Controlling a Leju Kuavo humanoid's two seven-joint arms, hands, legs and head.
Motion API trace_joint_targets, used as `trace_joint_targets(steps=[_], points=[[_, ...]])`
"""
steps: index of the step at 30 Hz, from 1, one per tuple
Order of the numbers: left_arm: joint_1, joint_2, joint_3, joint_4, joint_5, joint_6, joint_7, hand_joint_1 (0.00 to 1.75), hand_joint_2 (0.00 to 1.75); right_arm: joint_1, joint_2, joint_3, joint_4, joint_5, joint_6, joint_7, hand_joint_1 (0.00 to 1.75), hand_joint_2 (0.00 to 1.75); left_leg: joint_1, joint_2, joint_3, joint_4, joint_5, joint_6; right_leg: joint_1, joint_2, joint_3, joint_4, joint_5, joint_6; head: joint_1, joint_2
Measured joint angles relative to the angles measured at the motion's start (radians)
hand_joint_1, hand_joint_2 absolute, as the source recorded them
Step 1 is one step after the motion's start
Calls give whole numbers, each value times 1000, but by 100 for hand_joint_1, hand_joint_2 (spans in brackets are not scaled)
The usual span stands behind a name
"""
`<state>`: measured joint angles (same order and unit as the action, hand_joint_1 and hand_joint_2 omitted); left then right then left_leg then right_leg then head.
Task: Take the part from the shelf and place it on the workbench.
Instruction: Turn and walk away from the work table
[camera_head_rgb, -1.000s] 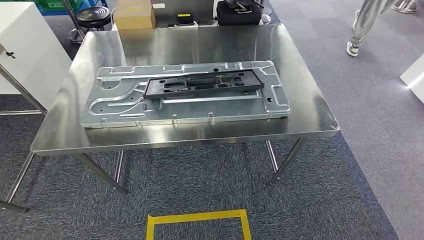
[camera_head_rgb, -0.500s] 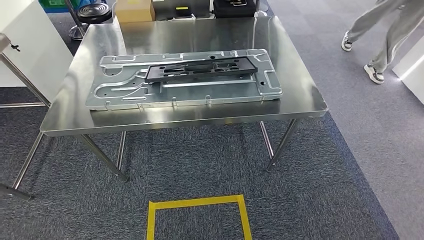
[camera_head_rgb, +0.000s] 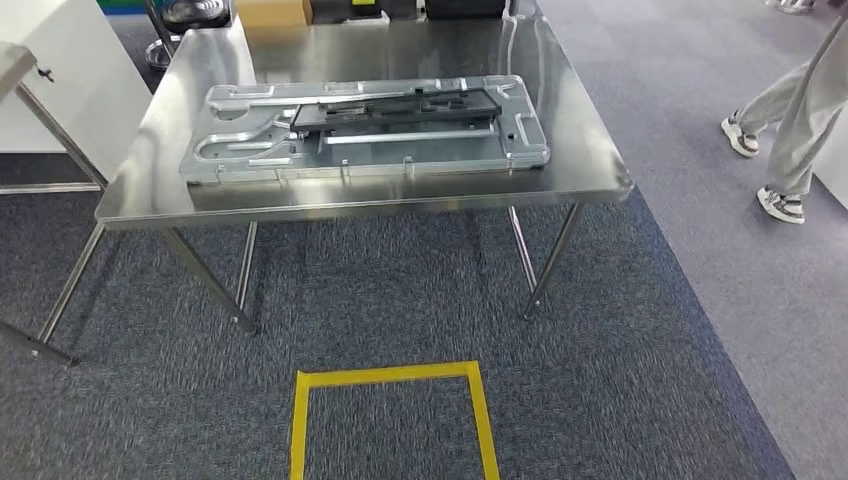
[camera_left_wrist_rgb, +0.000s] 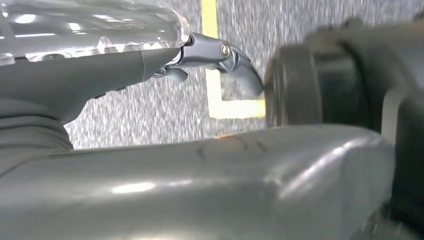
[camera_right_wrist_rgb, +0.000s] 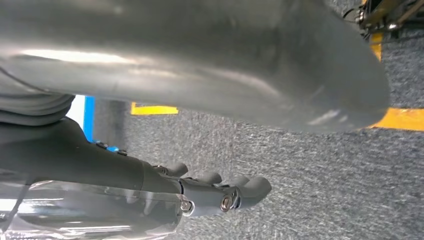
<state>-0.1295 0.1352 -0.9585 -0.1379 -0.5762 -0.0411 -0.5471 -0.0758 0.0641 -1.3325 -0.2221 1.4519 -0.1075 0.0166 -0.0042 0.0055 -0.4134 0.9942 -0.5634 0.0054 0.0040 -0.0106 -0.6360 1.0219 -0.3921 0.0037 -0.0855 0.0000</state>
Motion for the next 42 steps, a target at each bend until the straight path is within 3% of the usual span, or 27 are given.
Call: trace_joint_targets(steps=[2,4,6,8,9,10,11,13,15,16,17,19,20,23,24,25,27,28,30,31,34,35,37,40,41,42], points=[[2,-1,-6,0,1,-1,-1,0,0,3,0,1,0,0,1,-12,0,0,-1,2,-10,-13,10,18,-2,0,-6,-2,16,12,0,0],[3,-3,-11,0,1,-3,-3,0,0,6,0,1,0,0,2,-24,0,0,2,6,-28,-15,31,31,-5,3,-18,8,-7,23,0,0],[1,-4,-13,0,1,-4,-5,0,0,7,0,2,1,-1,4,-34,0,0,4,9,-51,-15,51,39,-9,4,-36,71,-95,32,0,0],[0,-5,-16,0,2,-4,-6,0,0,8,1,2,2,-1,4,-39,0,0,3,10,-80,-13,73,43,-13,5,-55,187,-189,41,0,0],[0,-5,-18,0,3,-4,-5,0,0,8,1,2,3,-1,4,-40,0,0,2,10,-97,-11,85,42,-15,5,-57,240,-207,44,0,0],[0,-6,-20,0,3,-4,-3,0,0,7,1,2,3,-1,5,-39,0,0,2,10,-114,-8,97,41,-16,5,-48,271,-199,46,0,0],[0,-6,-22,0,3,-3,-1,0,0,7,1,2,3,-1,5,-37,0,0,2,11,-131,-3,108,39,-17,5,-26,272,-171,46,0,0],[-2,-7,-25,0,2,-3,1,0,0,4,0,3,3,-1,8,-32,0,0,2,11,-162,6,127,34,-16,7,69,178,-123,39,0,0],[-5,-9,-29,-1,2,-2,4,0,0,0,-2,4,3,-2,13,-29,0,0,-1,10,-181,13,145,25,-11,9,181,22,-136,25,0,0],[-7,-10,-32,-1,2,-1,5,0,0,-2,-3,4,3,-2,15,-28,0,0,-2,10,-188,14,155,20,-8,10,212,-30,-150,19,0,0],[-8,-11,-33,-1,2,0,7,0,0,-3,-3,5,3,-3,17,-27,0,0,-2,11,-193,14,165,14,-5,10,223,-58,-156,13,0,0],[-9,-11,-36,-1,2,-1,8,0,0,-2,-3,5,3,-4,19,-23,0,0,-2,9,-205,16,171,3,-8,8,209,-65,-143,-1,0,0],[-8,-10,-37,-1,2,-2,8,0,0,-1,-4,5,3,-4,19,-21,0,0,-1,7,-214,32,148,-2,-9,5,198,-66,-132,-10,0,0],[-6,-10,-37,-1,2,-4,8,0,0,1,-5,5,3,-3,21,-19,0,0,1,1,-258,188,-1,-13,-9,-1,151,-62,-95,-24,0,0],[-6,-11,-37,-1,2,-5,8,0,0,2,-6,6,3,-3,21,-19,0,0,2,1,-267,249,-34,-16,-7,-1,133,-58,-83,-25,0,0],[-6,-11,-37,-1,2,-5,8,0,0,2,-6,6,3,-2,21,-19,0,0,2,1,-265,292,-39,-18,-6,-1,114,-52,-73,-24,0,0],[-6,-11,-37,-1,2,-6,8,0,0,2,-6,7,3,-2,22,-20,0,0,4,1,-235,307,-1,-20,-6,0,79,-39,-57,-22,0,0],[-5,-11,-37,-1,1,-6,8,0,0,2,-6,7,3,-1,22,-20,0,0,4,1,-220,299,18,-21,-6,0,69,-35,-52,-20,0,0],[-5,-11,-37,-1,1,-7,8,0,0,2,-6,7,3,-1,22,-20,0,0,5,1,-209,288,31,-21,-6,0,63,-32,-50,-20,0,0],[-6,-12,-37,-1,1,-7,7,0,0,2,-6,8,3,-1,23,-20,0,0,6,1,-180,250,39,-21,-6,0,54,-26,-47,-17,0,0],[-10,-20,-37,-1,1,2,4,0,0,1,-9,11,3,1,35,-27,0,0,4,1,-39,28,16,7,-5,0,13,-1,-17,8,0,0],[-10,-25,-37,-1,1,7,5,0,0,1,-12,13,3,1,38,-29,0,0,4,2,-23,-11,6,20,-5,0,6,4,-12,18,0,0],[-8,-28,-37,-1,1,14,14,0,0,3,-15,14,3,-2,47,-28,0,0,6,6,-36,-13,23,34,-9,3,-12,45,-51,30,0,0],[-3,-31,-37,-1,1,25,34,0,0,5,-16,14,5,-14,75,-26,0,0,6,8,-62,-12,44,41,-14,5,-72,222,-170,42,0,0],[-1,-31,-37,-1,1,27,39,0,0,6,-16,14,5,-18,84,-26,0,0,5,8,-70,-10,50,40,-14,6,-80,264,-188,44,0,0],[1,-31,-38,-1,1,27,44,0,0,7,-16,14,6,-21,90,-26,0,44,5,9,-77,-9,55,39,-15,6,-70,270,-186,44,0,0]])
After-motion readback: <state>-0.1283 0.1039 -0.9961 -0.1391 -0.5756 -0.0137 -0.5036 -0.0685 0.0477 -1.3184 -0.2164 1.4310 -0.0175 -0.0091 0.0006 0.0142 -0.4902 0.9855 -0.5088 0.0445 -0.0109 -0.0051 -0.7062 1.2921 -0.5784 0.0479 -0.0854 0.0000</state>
